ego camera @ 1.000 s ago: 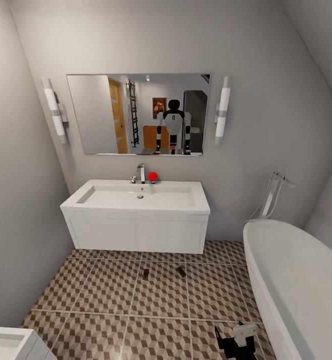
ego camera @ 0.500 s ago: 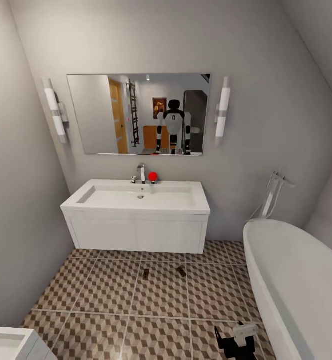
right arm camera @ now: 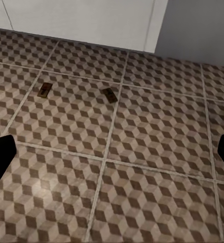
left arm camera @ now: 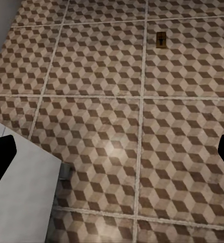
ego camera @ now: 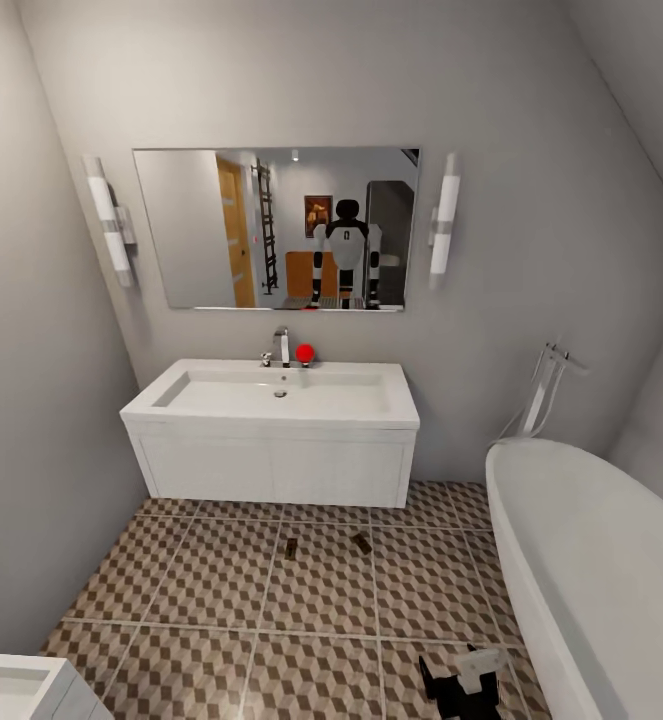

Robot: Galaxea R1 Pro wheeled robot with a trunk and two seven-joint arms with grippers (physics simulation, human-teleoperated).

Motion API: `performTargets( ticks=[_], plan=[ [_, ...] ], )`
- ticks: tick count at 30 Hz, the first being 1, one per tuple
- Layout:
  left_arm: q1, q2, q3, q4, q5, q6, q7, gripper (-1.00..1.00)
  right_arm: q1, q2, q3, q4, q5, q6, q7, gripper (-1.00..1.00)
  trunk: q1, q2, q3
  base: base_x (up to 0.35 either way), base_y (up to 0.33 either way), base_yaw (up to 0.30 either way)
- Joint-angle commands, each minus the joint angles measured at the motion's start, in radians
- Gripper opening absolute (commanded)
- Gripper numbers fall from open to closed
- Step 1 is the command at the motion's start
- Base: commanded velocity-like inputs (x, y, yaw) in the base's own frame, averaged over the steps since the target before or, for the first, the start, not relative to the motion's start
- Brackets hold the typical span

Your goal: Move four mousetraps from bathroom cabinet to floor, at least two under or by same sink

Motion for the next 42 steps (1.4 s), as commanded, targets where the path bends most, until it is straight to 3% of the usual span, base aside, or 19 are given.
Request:
performTargets(
  ticks=[1,10,27,42],
  plan=[
    [-0.002,0.000,-0.009,0.004,0.009,-0.006,0.000,1.00,-0.001,0.005,0.005,0.001,-0.003,-0.003,0.000,1.00,0.001,-0.002,-0.002,0.000,0.000,0.000],
    [-0.002,0.000,-0.009,0.004,0.009,-0.008,0.000,1.00,-0.001,0.033,0.005,0.001,-0.003,-0.013,0.003,1.00,0.001,-0.002,-0.002,0.000,0.000,0.000],
    [-0.002,0.000,-0.009,0.004,0.009,-0.008,0.000,1.00,-0.001,0.037,0.005,0.001,-0.004,-0.013,0.004,1.00,0.001,-0.002,-0.002,-0.003,0.000,0.000],
    [-0.002,-0.001,-0.009,0.004,0.009,-0.008,0.000,1.00,-0.001,0.037,0.005,0.001,-0.003,-0.013,0.005,1.00,0.001,-0.002,-0.002,-0.258,0.000,0.000]
  ],
)
